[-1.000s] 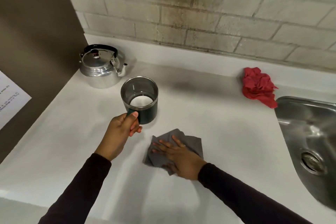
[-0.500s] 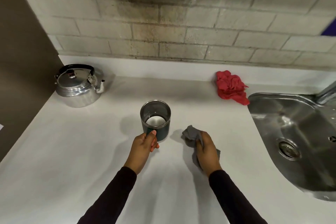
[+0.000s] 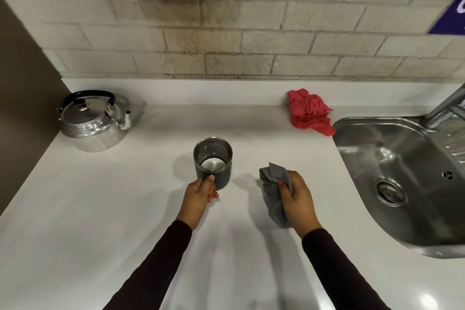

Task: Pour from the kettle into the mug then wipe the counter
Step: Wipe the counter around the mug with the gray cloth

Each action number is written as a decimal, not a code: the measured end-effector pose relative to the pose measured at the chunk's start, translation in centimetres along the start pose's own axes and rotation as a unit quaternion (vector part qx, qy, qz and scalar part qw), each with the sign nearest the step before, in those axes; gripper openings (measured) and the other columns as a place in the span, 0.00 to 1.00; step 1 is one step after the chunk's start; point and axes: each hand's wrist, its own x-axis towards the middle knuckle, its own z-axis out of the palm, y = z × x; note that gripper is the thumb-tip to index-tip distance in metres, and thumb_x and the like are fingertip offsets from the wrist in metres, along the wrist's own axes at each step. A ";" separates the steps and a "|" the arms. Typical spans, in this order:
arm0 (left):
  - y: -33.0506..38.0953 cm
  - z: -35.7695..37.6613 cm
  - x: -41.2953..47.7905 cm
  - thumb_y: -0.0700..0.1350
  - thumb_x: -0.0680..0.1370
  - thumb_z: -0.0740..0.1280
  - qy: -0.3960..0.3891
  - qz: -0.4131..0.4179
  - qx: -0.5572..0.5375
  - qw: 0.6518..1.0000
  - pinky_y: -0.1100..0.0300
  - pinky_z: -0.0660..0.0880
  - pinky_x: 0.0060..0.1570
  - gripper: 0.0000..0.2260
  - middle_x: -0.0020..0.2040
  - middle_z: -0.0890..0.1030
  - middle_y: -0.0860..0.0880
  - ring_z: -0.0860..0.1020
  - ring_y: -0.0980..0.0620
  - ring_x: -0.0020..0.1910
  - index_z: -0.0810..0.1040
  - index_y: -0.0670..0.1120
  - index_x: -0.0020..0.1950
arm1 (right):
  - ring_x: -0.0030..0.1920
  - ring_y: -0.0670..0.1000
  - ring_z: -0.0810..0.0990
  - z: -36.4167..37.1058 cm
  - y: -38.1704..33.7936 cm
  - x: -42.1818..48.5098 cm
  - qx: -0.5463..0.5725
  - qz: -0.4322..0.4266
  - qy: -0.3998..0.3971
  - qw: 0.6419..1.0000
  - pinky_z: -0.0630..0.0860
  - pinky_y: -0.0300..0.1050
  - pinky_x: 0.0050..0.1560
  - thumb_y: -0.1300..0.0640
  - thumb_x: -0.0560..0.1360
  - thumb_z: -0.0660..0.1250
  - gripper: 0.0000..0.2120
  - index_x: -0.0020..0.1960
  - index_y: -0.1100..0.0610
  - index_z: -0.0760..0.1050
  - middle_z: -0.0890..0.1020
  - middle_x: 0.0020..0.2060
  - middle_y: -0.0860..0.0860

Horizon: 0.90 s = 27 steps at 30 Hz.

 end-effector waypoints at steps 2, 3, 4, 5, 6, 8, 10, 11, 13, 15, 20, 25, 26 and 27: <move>0.0 -0.1 0.1 0.45 0.81 0.57 -0.013 -0.005 -0.007 1.000 0.51 0.73 0.48 0.25 0.21 0.67 0.55 0.71 0.59 0.23 0.65 0.53 0.22 | 0.48 0.31 0.74 -0.1 0.2 -0.2 0.003 0.002 -0.007 1.000 0.68 0.20 0.47 0.65 0.77 0.58 0.13 0.52 0.49 0.73 0.77 0.46 0.41; 0.0 -0.2 0.1 0.45 0.81 0.57 -0.016 -0.007 -0.009 1.000 0.52 0.73 0.48 0.25 0.21 0.67 0.54 0.71 0.59 0.24 0.66 0.53 0.22 | 0.48 0.30 0.74 -0.1 0.3 -0.3 0.001 0.001 -0.010 1.000 0.67 0.20 0.47 0.65 0.77 0.58 0.13 0.52 0.49 0.73 0.77 0.46 0.41; 0.1 -0.2 0.1 0.45 0.81 0.57 -0.018 -0.010 -0.009 1.000 0.53 0.73 0.48 0.25 0.21 0.69 0.54 0.72 0.59 0.25 0.67 0.53 0.22 | 0.48 0.30 0.74 -0.1 0.4 -0.4 -0.002 0.000 -0.011 1.000 0.67 0.20 0.47 0.65 0.77 0.58 0.13 0.52 0.48 0.73 0.77 0.46 0.41; 0.1 -0.3 0.0 0.46 0.81 0.57 -0.018 -0.013 -0.011 1.000 0.55 0.74 0.47 0.24 0.21 0.71 0.54 0.74 0.59 0.26 0.68 0.52 0.23 | 0.48 0.30 0.74 -0.1 0.5 -0.4 -0.003 -0.001 -0.014 1.000 0.67 0.20 0.47 0.65 0.77 0.59 0.13 0.52 0.48 0.73 0.77 0.47 0.42; 0.2 -0.2 -0.1 0.46 0.81 0.57 -0.016 -0.018 -0.013 1.000 0.57 0.74 0.46 0.23 0.22 0.73 0.53 0.75 0.59 0.27 0.70 0.51 0.25 | 0.49 0.31 0.75 -0.1 0.6 -0.4 -0.005 -0.001 -0.018 1.000 0.68 0.20 0.47 0.64 0.77 0.59 0.13 0.52 0.48 0.73 0.77 0.47 0.43; 0.2 -0.2 -0.4 0.47 0.80 0.59 0.007 -0.020 -0.013 1.000 0.57 0.76 0.45 0.19 0.25 0.78 0.53 0.78 0.60 0.30 0.73 0.48 0.29 | 0.50 0.33 0.75 -0.2 0.9 -0.5 -0.004 0.003 -0.030 1.000 0.69 0.22 0.48 0.64 0.77 0.59 0.12 0.53 0.49 0.74 0.79 0.48 0.45; 0.1 -0.3 -1.0 0.48 0.79 0.61 0.073 -0.003 0.005 0.997 0.56 0.76 0.46 0.15 0.31 0.80 0.53 0.79 0.58 0.35 0.75 0.46 0.33 | 0.51 0.36 0.76 -0.3 1.0 -0.5 0.003 0.009 -0.041 0.999 0.71 0.27 0.49 0.63 0.77 0.59 0.12 0.55 0.50 0.75 0.80 0.50 0.45; 0.0 -0.3 -1.4 0.49 0.79 0.62 0.119 0.009 0.017 0.993 0.57 0.76 0.46 0.14 0.34 0.80 0.52 0.79 0.56 0.38 0.76 0.47 0.35 | 0.51 0.37 0.77 -0.5 1.0 -0.6 0.006 0.010 -0.048 0.999 0.71 0.29 0.50 0.62 0.76 0.59 0.13 0.56 0.51 0.75 0.80 0.51 0.45; -0.1 -0.4 -2.4 0.48 0.78 0.62 0.208 0.039 0.040 0.977 0.63 0.72 0.44 0.12 0.37 0.79 0.56 0.77 0.63 0.39 0.76 0.50 0.35 | 0.51 0.37 0.77 -0.8 1.0 -0.5 0.016 0.010 -0.059 0.998 0.72 0.28 0.49 0.63 0.76 0.59 0.14 0.56 0.50 0.76 0.81 0.51 0.45; 0.2 -0.2 -3.6 0.47 0.78 0.62 0.251 0.060 0.042 0.965 0.68 0.69 0.42 0.13 0.34 0.78 0.59 0.75 0.68 0.35 0.74 0.52 0.32 | 0.51 0.37 0.78 -1.2 0.8 -0.3 0.023 0.007 -0.070 0.997 0.72 0.25 0.49 0.63 0.75 0.59 0.15 0.54 0.47 0.76 0.81 0.51 0.44; 0.9 2.2 -6.0 0.44 0.80 0.60 0.186 0.076 0.050 0.978 0.69 0.67 0.36 0.17 0.28 0.72 0.55 0.70 0.61 0.29 0.71 0.50 0.29 | 0.50 0.32 0.77 -3.5 0.6 0.6 0.029 -0.012 -0.080 0.996 0.70 0.20 0.47 0.66 0.73 0.59 0.21 0.49 0.39 0.75 0.81 0.47 0.37; 1.4 5.2 -6.2 0.43 0.79 0.61 0.168 0.060 0.047 0.983 0.62 0.69 0.41 0.17 0.28 0.73 0.53 0.73 0.64 0.30 0.72 0.46 0.30 | 0.44 0.31 0.78 -6.8 0.5 3.6 0.028 -0.035 -0.064 0.997 0.70 0.21 0.41 0.67 0.73 0.60 0.15 0.49 0.49 0.77 0.81 0.44 0.41; 1.5 6.0 -6.1 0.43 0.79 0.61 0.164 0.060 0.050 0.983 0.62 0.70 0.42 0.17 0.27 0.73 0.54 0.73 0.65 0.31 0.72 0.46 0.30 | 0.41 0.32 0.78 -7.7 0.5 4.6 0.021 -0.041 -0.054 0.997 0.70 0.21 0.39 0.67 0.73 0.60 0.13 0.50 0.52 0.77 0.81 0.42 0.42; 1.7 6.5 -5.9 0.42 0.79 0.61 0.158 0.061 0.052 0.984 0.63 0.70 0.42 0.17 0.27 0.74 0.56 0.74 0.65 0.31 0.71 0.46 0.30 | 0.38 0.32 0.78 -8.4 0.3 5.9 0.013 -0.048 -0.043 0.998 0.71 0.21 0.36 0.67 0.73 0.60 0.12 0.50 0.54 0.77 0.80 0.40 0.44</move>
